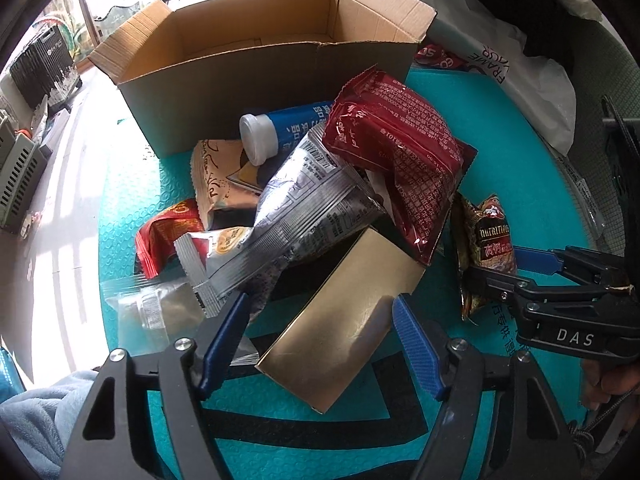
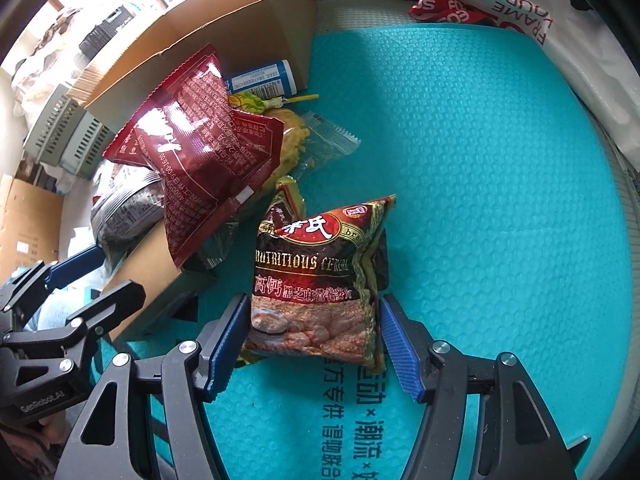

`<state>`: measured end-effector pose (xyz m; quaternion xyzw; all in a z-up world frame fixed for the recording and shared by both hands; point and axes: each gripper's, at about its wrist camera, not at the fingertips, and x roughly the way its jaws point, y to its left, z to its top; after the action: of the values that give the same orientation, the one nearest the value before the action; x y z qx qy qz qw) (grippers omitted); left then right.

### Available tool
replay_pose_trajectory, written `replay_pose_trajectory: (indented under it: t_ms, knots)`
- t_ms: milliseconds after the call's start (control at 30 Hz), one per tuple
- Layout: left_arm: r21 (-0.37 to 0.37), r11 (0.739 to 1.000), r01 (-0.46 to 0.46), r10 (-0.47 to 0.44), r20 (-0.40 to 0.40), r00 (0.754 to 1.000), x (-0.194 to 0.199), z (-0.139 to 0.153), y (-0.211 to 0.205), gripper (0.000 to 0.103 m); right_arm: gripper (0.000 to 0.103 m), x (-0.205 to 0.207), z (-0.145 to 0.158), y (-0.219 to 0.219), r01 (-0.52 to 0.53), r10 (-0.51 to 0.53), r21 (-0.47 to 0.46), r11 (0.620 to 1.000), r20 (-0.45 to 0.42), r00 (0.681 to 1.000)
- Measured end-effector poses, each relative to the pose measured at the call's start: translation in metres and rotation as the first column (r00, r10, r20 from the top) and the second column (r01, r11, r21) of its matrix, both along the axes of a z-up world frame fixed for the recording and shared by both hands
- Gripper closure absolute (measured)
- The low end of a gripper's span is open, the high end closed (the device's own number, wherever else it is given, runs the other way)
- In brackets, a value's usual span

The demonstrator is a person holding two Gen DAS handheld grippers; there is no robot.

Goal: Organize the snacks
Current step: 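Grasp the cereal bag with the right tool while the left tool grasps the gold box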

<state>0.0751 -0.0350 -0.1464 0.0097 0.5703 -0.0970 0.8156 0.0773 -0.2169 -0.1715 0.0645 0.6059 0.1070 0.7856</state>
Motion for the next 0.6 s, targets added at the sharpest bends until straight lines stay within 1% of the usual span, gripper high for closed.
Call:
replay_pose_trajectory:
  t_ms: [67,200,233,300,367,467,533,567,600]
  knots:
    - [-0.034,0.999,0.005,-0.006,-0.029,1.000,0.002,-0.005,0.000,0.024,0.038,0.001,0.000,0.000,0.001,-0.001,0.002,1.000,-0.002,1.000]
    - [-0.070,0.998,0.003,-0.011,-0.111,0.994,0.003,-0.017,-0.002,0.024,0.037,0.004,-0.001,0.008,0.006,-0.006,0.008,1.000,-0.009,1.000]
    - [-0.070,0.998,0.004,-0.013,-0.124,0.992,0.003,-0.019,-0.003,0.024,0.037,0.003,-0.001,0.007,0.005,-0.005,0.009,1.000,-0.009,1.000]
    - [-0.097,0.995,0.011,-0.025,-0.146,0.989,0.001,-0.023,-0.005,0.024,0.038,0.001,-0.001,0.007,0.002,-0.002,0.006,1.000,-0.005,1.000]
    - [-0.117,0.993,0.020,-0.037,-0.148,0.988,-0.002,-0.023,-0.009,0.024,0.038,-0.003,0.000,0.007,-0.001,0.001,0.000,1.000,-0.003,1.000]
    - [-0.125,0.991,0.045,-0.061,-0.120,0.991,-0.006,-0.019,-0.013,0.024,0.038,-0.009,0.001,0.005,0.002,-0.002,0.003,1.000,-0.006,1.000]
    - [-0.107,0.993,0.051,-0.061,-0.094,0.994,-0.006,-0.018,-0.019,0.035,0.038,-0.014,0.003,0.001,0.003,-0.003,-0.001,1.000,-0.007,1.000]
    - [-0.097,0.994,0.054,-0.063,-0.094,0.994,-0.006,-0.019,-0.021,0.047,0.038,-0.017,0.003,-0.001,0.002,-0.002,-0.003,1.000,-0.008,1.000]
    - [-0.087,0.995,0.054,-0.063,-0.106,0.992,-0.006,-0.022,-0.023,0.054,0.038,-0.020,0.004,-0.003,0.001,-0.002,-0.006,1.000,-0.009,1.000]
